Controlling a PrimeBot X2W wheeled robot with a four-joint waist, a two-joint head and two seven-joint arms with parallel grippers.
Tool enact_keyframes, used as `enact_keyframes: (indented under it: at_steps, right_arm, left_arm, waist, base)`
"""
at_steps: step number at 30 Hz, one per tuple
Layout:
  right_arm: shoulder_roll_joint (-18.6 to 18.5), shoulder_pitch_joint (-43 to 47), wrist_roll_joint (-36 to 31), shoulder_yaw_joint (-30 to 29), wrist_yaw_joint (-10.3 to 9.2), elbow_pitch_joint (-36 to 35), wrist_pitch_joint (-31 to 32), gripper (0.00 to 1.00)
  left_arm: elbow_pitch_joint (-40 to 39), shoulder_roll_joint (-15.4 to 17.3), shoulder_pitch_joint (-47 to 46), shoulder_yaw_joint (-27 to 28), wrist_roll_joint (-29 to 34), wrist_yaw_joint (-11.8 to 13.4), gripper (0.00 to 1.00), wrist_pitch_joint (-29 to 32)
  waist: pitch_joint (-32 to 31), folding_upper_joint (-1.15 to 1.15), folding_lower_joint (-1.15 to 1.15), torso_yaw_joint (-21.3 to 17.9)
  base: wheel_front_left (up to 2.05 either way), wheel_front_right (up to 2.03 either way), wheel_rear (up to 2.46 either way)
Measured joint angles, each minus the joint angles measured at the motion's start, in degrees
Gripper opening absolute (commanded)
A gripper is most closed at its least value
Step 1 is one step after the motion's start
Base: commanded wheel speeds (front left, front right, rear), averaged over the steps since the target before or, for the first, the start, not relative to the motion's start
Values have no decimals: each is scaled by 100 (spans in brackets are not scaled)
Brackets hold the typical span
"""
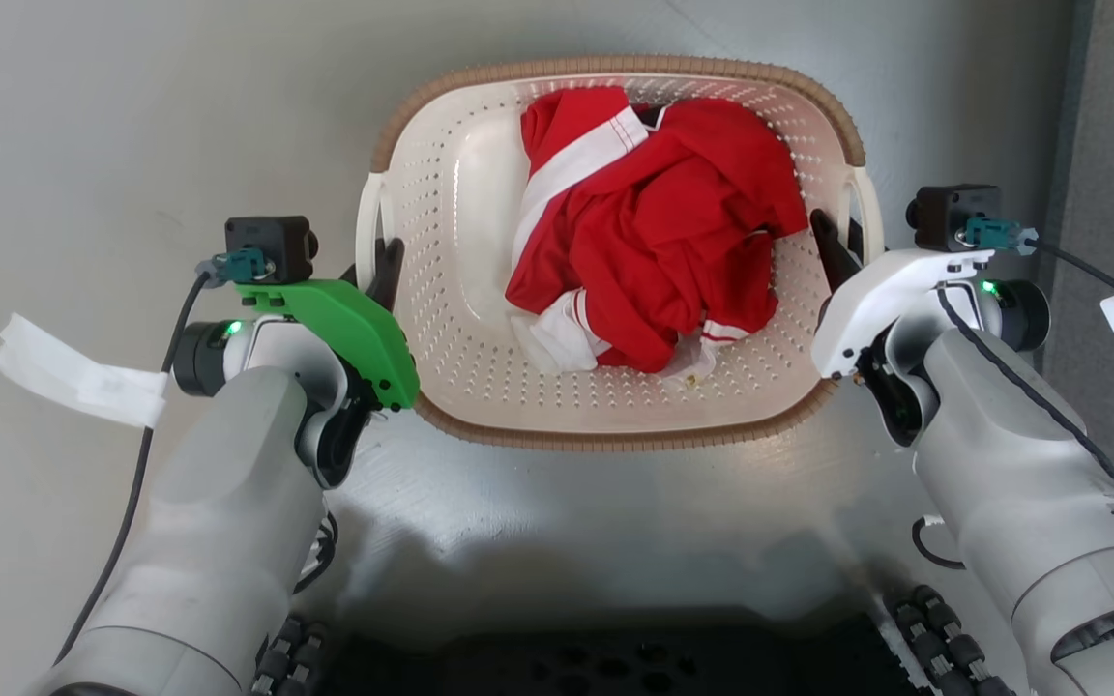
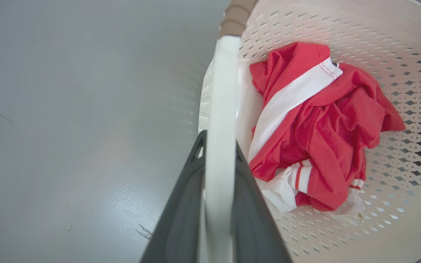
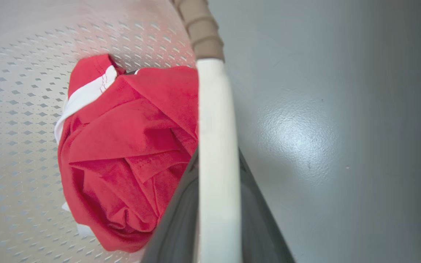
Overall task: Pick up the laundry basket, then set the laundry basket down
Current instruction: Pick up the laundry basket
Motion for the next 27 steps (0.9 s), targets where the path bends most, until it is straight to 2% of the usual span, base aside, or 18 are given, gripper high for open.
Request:
enact_keyframes:
  at_steps: [16, 27]
  right_arm:
    - [90, 40, 203, 247, 43, 531, -89, 0]
    - [135, 68, 403, 634, 44, 679, 279, 0]
  left_arm:
    - [367, -11, 152, -388, -510, -1, 0, -1]
    - [753, -48, 440, -461, -781, -22, 0, 186]
  waist:
    - [-745, 0, 0, -23]
    - [-1569, 0, 0, -86]
  base:
    - [0, 0, 0]
    - [0, 0, 0]
